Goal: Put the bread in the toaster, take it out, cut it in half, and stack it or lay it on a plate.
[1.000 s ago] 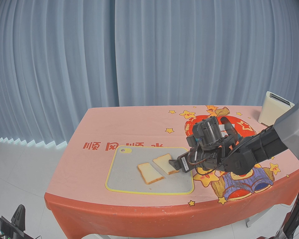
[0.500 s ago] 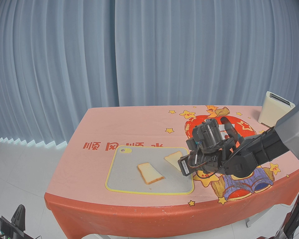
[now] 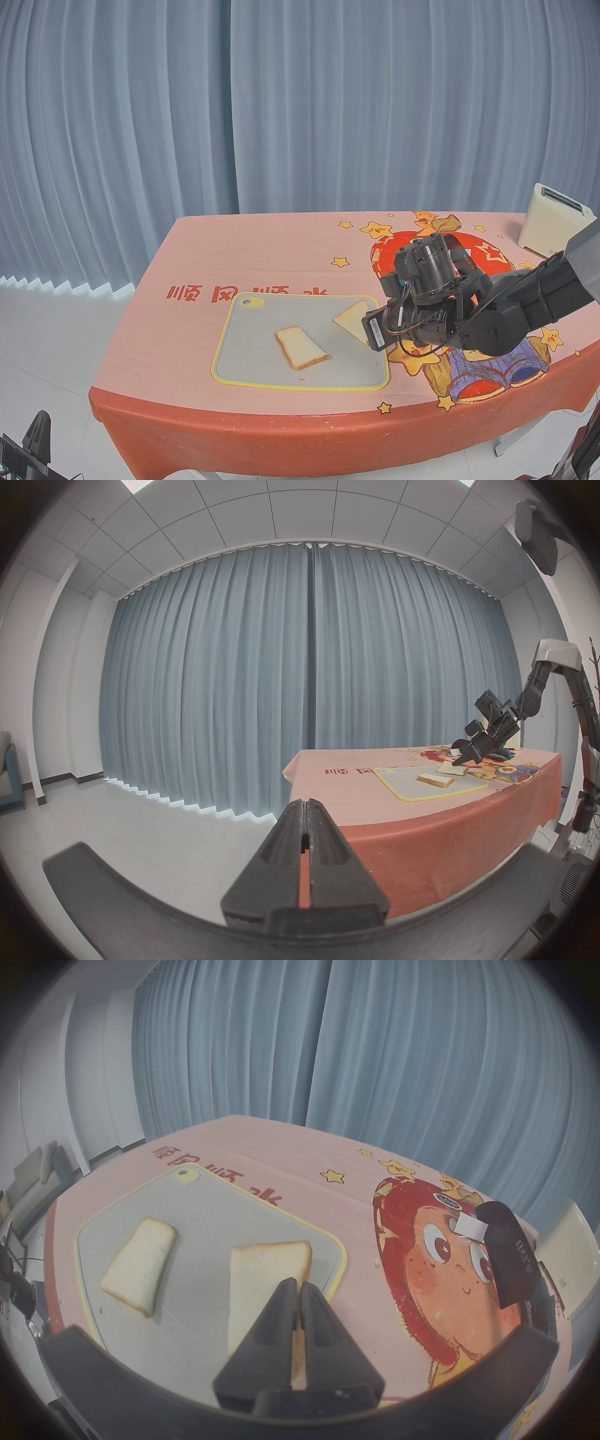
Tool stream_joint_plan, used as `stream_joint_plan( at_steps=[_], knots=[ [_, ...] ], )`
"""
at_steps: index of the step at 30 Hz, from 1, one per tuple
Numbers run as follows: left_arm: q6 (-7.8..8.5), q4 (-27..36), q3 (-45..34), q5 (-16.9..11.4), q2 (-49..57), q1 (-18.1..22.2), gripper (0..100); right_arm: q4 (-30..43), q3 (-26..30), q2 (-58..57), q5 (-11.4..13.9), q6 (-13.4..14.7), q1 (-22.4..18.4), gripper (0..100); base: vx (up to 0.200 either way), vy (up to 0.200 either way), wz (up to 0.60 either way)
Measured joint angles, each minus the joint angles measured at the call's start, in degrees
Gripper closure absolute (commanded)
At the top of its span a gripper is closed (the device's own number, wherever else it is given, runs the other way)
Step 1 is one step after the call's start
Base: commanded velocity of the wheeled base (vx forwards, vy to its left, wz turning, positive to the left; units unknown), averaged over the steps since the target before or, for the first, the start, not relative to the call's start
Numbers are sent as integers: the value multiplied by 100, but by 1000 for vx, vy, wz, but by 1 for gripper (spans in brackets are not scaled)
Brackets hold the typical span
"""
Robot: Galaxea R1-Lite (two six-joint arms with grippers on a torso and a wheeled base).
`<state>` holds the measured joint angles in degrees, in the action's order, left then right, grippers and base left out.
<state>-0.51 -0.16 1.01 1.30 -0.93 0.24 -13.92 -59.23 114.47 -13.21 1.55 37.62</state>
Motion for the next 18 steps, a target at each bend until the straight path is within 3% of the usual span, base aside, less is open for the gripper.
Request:
stream_joint_plan(
  at_steps=[10,18],
  knots=[
    [0,0,0,0,0,0,100,-118,13,-278,-38,96,57,100,0,0,0],
    [0,0,0,-2,0,0,100,-99,339,-824,-38,269,55,100,0,0,0]
  ],
)
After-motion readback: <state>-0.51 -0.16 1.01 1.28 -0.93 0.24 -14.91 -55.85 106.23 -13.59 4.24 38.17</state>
